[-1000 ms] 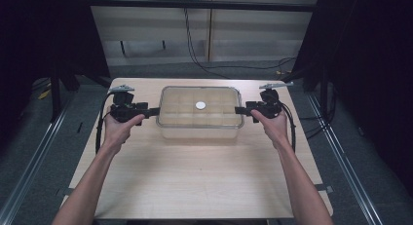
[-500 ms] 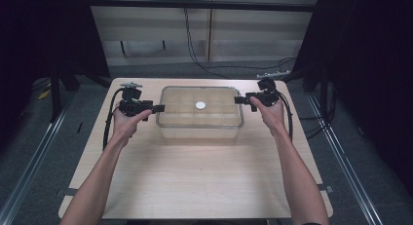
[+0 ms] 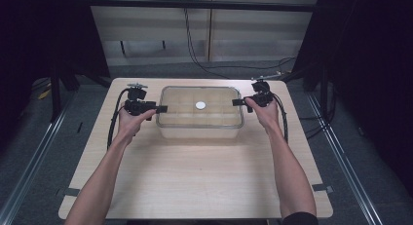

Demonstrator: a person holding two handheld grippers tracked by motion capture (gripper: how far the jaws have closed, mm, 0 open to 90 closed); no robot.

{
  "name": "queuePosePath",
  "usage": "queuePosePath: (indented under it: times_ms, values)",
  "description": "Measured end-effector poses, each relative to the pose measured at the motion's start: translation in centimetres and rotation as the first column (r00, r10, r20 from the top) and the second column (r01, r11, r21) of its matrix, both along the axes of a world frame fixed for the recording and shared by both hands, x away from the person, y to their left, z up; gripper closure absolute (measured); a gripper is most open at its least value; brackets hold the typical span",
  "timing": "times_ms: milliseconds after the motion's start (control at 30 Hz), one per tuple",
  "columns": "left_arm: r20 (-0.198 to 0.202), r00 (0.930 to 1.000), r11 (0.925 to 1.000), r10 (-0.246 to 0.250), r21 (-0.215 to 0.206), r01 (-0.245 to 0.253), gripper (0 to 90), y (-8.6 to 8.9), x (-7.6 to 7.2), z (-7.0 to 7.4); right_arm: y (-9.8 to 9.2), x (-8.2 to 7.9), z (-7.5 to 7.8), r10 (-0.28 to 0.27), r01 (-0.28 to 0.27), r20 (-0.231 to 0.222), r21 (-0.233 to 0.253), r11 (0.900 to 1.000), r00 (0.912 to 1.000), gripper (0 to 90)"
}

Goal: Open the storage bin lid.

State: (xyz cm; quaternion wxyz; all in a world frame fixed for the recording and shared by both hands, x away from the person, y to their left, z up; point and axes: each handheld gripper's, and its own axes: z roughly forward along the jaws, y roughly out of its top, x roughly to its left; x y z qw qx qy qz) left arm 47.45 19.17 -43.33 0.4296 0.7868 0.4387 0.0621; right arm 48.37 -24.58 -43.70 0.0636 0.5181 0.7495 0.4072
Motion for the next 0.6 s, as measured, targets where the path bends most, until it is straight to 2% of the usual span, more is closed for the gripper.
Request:
queuePosePath:
  times_ms: [167, 233, 267, 300, 367, 433, 600]
  values:
    - [-0.016, 0.9998, 0.9999, -0.01, 0.004, 0.01, 32.7, 0.1, 0.3, -0.5, 0.3, 0.3, -0.4, -0.001, 0.001, -0.014, 0.007, 1.0, 0.9999, 31.0]
    - [-0.031, 0.9995, 0.9999, -0.005, -0.012, 0.004, 32.5, 0.3, 0.5, -0.7, 0.6, 0.4, -0.4, 0.003, -0.003, -0.012, 0.005, 1.0, 0.9999, 31.0]
    - [-0.031, 0.9995, 0.9999, -0.005, -0.012, 0.004, 32.4, 0.3, 0.5, -0.7, 0.6, 0.4, -0.4, 0.003, -0.003, -0.012, 0.005, 1.0, 0.9999, 31.0]
    - [-0.033, 0.9993, 0.9999, 0.014, 0.005, -0.014, 32.2, 0.2, 0.7, -0.9, 0.7, 0.4, -0.6, 0.009, -0.009, -0.018, 0.007, 1.0, 0.9998, 31.3]
    - [-0.047, 0.9989, 1.0, 0.007, 0.0, -0.007, 32.8, 0.3, 1.0, -1.1, 0.8, 0.5, -0.8, 0.004, -0.004, -0.027, -0.001, 1.0, 0.9996, 31.3]
    - [-0.047, 0.9988, 0.9999, 0.013, -0.009, -0.013, 33.0, 0.2, 1.0, -1.1, 0.9, 0.6, -0.9, -0.003, 0.004, -0.025, 0.013, 1.0, 0.9997, 31.6]
    - [-0.047, 0.9988, 1.0, -0.01, 0.0, 0.01, 32.6, -0.2, 1.1, -1.1, 1.0, 0.9, -1.1, 0.004, -0.003, -0.023, 0.02, 1.0, 0.9997, 31.2]
